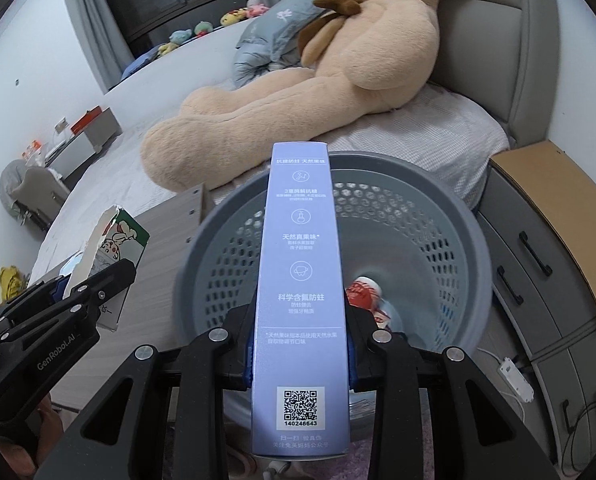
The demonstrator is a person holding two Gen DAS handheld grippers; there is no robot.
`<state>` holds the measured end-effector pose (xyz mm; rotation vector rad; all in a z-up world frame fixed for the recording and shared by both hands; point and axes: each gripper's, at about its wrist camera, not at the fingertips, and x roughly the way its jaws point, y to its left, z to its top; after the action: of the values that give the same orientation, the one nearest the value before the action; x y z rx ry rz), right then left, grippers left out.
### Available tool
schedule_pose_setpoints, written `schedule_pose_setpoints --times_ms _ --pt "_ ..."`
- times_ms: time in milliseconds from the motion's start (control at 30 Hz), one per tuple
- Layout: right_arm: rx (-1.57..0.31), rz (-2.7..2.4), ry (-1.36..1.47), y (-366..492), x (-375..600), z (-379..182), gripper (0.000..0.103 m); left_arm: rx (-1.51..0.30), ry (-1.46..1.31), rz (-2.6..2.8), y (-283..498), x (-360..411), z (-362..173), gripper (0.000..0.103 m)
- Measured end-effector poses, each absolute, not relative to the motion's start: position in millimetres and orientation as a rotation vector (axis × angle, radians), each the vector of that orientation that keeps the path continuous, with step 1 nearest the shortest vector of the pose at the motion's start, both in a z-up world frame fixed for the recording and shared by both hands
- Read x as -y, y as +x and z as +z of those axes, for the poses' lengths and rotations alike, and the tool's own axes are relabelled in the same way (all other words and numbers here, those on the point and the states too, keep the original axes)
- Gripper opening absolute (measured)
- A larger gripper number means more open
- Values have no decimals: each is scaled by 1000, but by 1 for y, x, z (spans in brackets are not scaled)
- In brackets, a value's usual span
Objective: Collect trash
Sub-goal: 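Carry lavender box and white carton over the grey basket and open both tools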
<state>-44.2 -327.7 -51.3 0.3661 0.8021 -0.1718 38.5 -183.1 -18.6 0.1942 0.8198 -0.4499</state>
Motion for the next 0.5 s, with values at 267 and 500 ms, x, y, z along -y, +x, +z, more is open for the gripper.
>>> schedule_pose_setpoints --times_ms 267,500 --pt "-843 -179 396 -36 356 -61 31 -862 231 -500 47 219 -28 28" --pt "-886 -173 417 -28 369 -74 31 -900 244 -529 55 237 -38 28"
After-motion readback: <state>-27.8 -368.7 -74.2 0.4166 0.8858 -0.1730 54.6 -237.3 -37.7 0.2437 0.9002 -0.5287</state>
